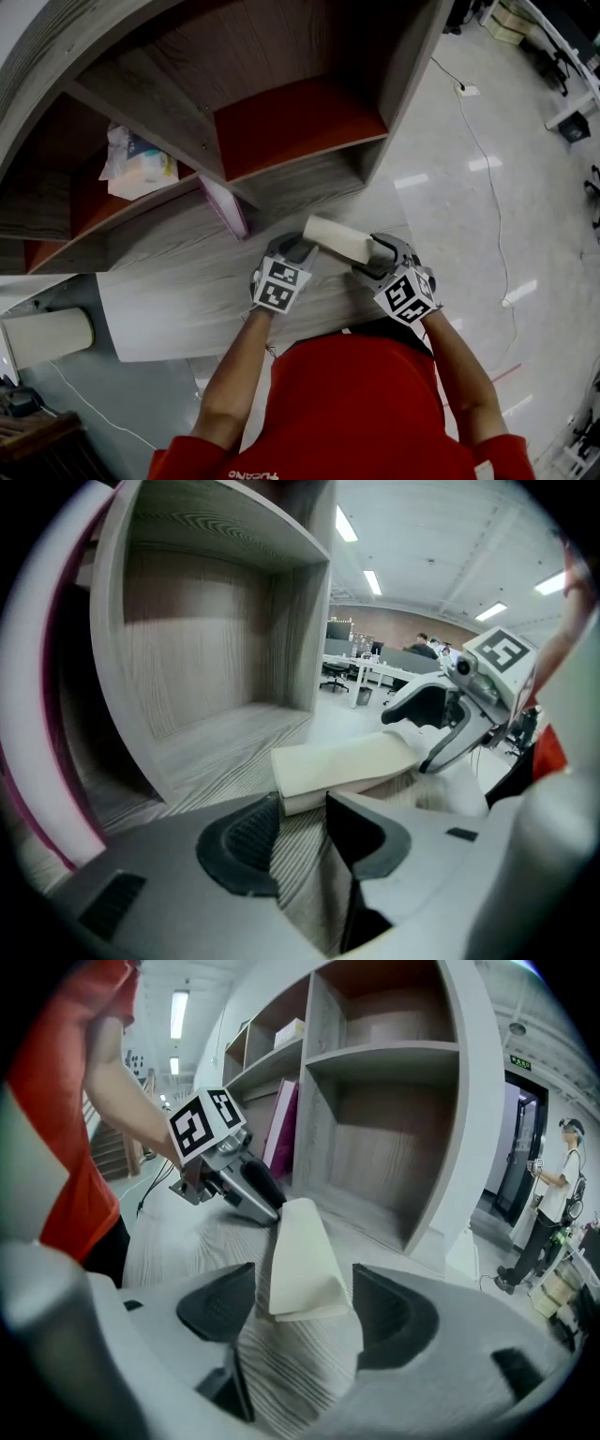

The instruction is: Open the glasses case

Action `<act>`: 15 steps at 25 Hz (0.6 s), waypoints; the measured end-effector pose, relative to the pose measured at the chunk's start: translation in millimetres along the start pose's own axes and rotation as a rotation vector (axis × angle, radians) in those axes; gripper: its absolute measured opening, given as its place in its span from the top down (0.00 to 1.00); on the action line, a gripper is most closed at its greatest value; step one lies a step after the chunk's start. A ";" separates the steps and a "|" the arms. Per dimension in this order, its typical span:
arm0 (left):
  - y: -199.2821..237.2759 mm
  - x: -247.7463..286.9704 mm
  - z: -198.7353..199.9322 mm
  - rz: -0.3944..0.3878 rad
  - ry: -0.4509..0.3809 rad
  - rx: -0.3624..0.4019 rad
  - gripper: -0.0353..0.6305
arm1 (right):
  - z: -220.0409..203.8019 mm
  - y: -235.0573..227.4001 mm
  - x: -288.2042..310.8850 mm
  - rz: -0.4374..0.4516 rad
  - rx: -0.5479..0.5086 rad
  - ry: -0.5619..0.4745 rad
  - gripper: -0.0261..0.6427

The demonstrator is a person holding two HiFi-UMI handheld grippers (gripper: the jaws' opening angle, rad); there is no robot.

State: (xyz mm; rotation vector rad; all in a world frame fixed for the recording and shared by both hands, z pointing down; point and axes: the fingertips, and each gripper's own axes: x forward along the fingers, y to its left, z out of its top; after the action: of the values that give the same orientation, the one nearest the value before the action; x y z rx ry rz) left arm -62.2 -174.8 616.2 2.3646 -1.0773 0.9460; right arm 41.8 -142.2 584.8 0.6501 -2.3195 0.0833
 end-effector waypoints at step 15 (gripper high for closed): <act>-0.4 0.1 -0.4 -0.024 0.011 -0.007 0.74 | -9.4 -4.7 11.1 0.048 -0.003 0.050 0.53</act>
State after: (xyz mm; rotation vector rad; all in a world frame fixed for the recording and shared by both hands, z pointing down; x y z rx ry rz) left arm -62.0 -174.4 616.6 2.3589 -1.0438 0.9447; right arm 43.1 -148.8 598.5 0.5845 -2.2873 0.1169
